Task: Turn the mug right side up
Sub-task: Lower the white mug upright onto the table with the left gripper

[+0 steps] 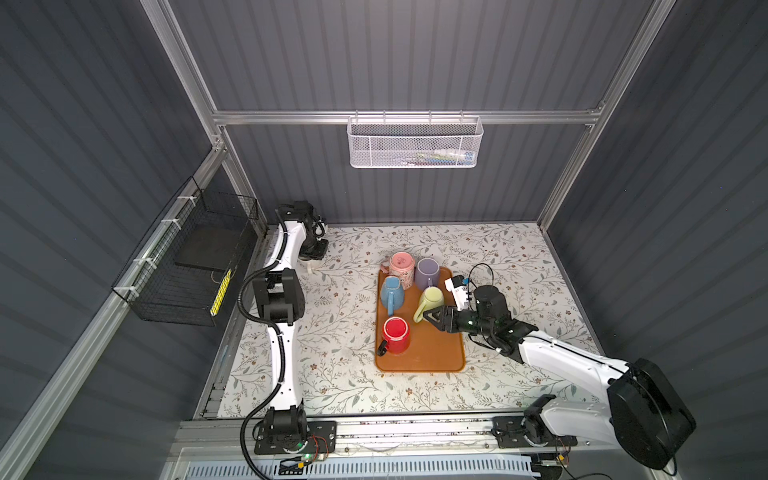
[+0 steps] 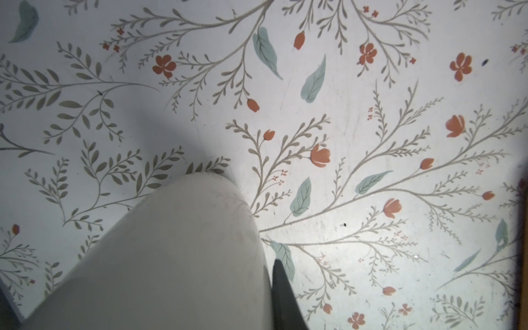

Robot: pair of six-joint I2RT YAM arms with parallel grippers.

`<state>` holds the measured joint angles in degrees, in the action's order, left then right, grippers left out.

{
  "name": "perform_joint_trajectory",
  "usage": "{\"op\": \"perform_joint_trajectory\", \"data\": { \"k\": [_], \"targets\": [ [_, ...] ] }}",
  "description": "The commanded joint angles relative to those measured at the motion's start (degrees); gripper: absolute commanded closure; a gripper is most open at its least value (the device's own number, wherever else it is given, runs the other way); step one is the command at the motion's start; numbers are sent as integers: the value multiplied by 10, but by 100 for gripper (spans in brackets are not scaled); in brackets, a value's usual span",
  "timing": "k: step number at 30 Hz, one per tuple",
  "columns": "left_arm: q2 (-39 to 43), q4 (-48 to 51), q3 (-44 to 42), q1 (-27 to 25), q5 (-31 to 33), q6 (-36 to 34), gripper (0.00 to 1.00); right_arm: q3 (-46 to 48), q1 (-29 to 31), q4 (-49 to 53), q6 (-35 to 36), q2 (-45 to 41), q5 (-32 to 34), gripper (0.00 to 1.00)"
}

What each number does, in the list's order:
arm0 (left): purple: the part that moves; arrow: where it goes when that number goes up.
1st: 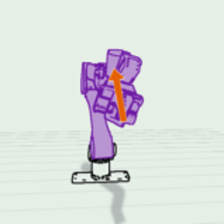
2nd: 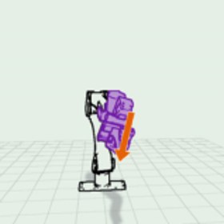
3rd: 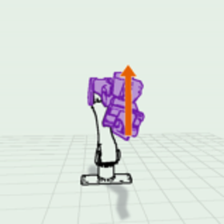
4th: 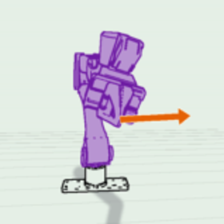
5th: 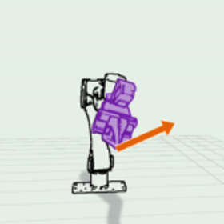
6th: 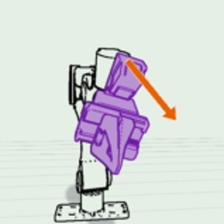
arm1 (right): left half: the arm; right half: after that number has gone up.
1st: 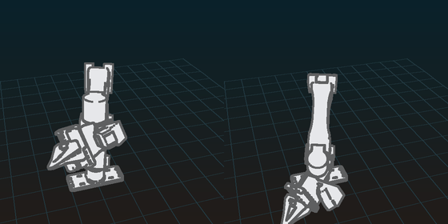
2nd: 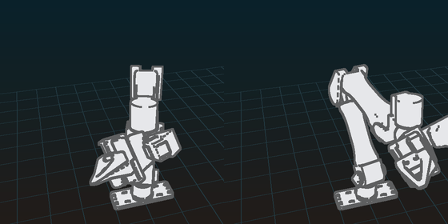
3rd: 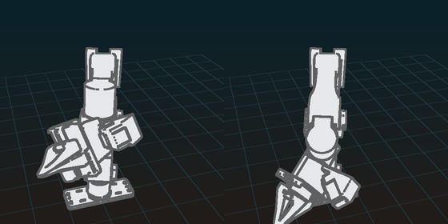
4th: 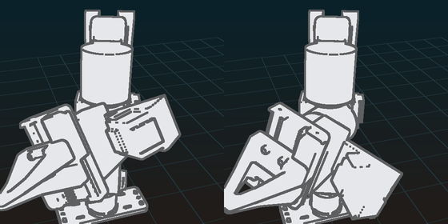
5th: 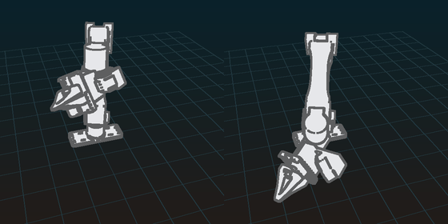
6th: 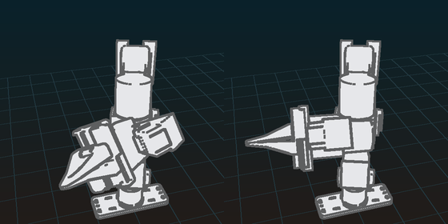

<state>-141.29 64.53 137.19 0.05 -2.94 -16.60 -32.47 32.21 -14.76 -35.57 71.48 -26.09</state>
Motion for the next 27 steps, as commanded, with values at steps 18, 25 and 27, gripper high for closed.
{"op": "perform_joint_trajectory", "data": {
  "k": [18,25,27],
  "targets": [
    [-2,-29,0,5,21,0,62,-16,8,16,-2,-5,4,49],
    [-16,-35,15,5,33,29,63,-12,9,22,1,-16,9,49],
    [-17,-37,19,5,38,37,63,-10,10,24,2,-20,10,49]
  ]
}}
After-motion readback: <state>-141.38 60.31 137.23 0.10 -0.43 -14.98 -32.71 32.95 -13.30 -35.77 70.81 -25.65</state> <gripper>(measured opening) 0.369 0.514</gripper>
